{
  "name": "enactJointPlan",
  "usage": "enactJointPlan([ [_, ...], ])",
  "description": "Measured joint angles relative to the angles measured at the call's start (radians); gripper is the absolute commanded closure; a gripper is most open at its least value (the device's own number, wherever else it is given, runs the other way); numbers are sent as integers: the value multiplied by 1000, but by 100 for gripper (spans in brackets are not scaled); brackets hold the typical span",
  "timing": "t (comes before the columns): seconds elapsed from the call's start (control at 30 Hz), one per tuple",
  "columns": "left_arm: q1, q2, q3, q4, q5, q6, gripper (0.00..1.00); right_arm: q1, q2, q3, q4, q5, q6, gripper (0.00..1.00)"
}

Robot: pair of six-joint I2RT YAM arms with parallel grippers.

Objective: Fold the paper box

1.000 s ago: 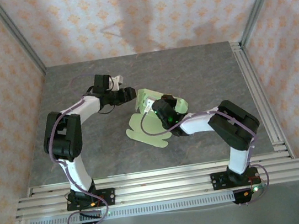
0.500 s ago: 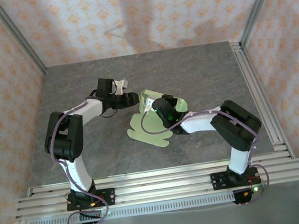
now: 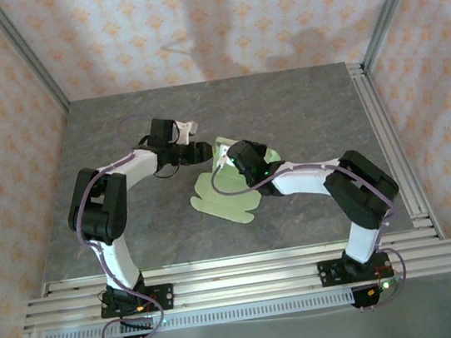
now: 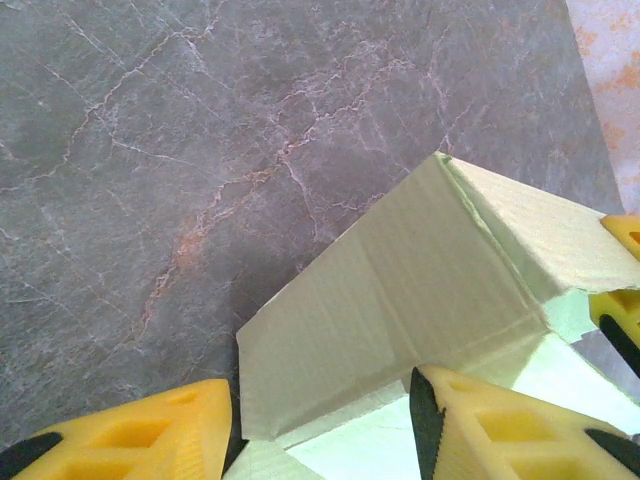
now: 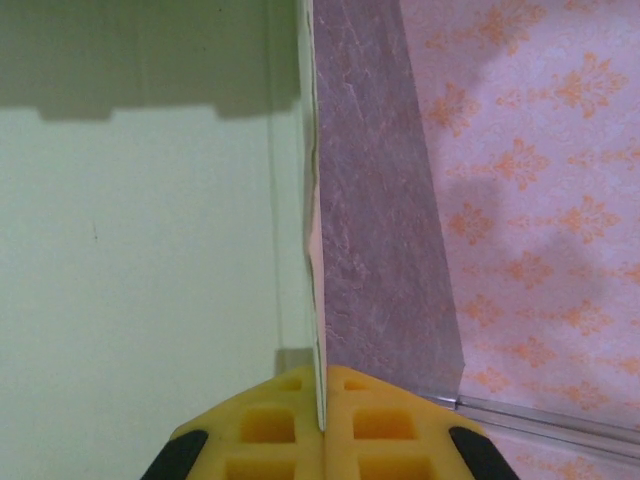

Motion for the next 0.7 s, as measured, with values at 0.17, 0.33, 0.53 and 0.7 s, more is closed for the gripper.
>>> enactJointPlan([
  [0.17, -4, -2, -23, 1, -3, 29, 48, -5, 0, 20, -54, -26, 22, 100],
  [0.33, -4, -19, -67, 3, -13, 47, 47, -6, 0, 30, -84, -41, 33, 100],
  [0.53, -4, -53, -108, 11, -14, 58, 46, -6, 0, 31, -99, -48, 44, 100],
  [0.7, -4, -83, -120, 29, -21, 61, 43, -6, 0, 31, -100, -49, 51, 100],
])
